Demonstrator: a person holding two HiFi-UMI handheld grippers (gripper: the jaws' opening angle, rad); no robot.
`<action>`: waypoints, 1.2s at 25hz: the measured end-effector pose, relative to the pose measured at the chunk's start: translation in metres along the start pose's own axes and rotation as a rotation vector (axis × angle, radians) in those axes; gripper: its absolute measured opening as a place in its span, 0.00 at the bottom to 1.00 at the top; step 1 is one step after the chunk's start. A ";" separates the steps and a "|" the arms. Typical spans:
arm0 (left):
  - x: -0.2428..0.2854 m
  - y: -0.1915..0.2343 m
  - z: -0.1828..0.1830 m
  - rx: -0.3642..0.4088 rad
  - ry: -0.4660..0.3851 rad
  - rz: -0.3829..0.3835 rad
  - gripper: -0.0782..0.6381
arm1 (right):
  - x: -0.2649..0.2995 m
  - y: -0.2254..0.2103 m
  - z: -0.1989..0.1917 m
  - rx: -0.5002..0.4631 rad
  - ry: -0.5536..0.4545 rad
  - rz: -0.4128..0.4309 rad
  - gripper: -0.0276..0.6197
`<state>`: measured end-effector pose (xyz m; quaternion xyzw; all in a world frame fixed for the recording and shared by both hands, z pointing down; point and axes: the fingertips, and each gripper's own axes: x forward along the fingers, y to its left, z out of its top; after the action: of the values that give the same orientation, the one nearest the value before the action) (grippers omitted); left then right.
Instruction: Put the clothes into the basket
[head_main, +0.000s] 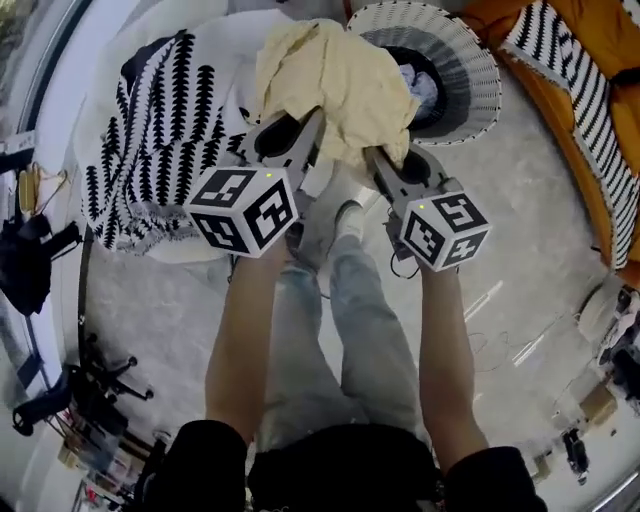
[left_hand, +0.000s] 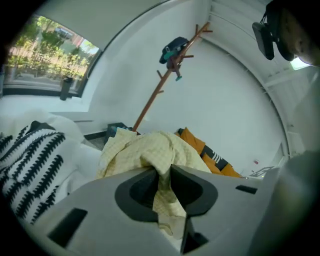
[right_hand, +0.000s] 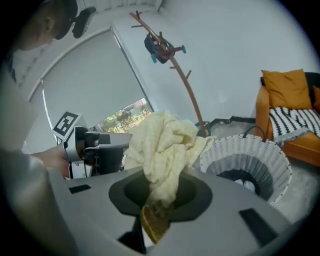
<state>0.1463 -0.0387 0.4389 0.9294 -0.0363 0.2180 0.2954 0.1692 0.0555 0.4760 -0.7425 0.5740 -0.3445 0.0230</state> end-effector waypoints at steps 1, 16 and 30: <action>0.013 -0.015 0.010 0.017 -0.003 -0.023 0.21 | -0.009 -0.013 0.013 -0.006 -0.022 -0.024 0.17; 0.209 -0.117 0.026 0.136 0.076 -0.154 0.21 | -0.059 -0.211 0.075 -0.044 -0.081 -0.233 0.17; 0.261 -0.030 -0.095 0.031 0.286 0.032 0.30 | -0.011 -0.294 -0.030 0.021 0.143 -0.397 0.35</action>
<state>0.3512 0.0559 0.6042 0.8926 -0.0053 0.3536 0.2798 0.3977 0.1761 0.6202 -0.8144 0.4130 -0.3999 -0.0786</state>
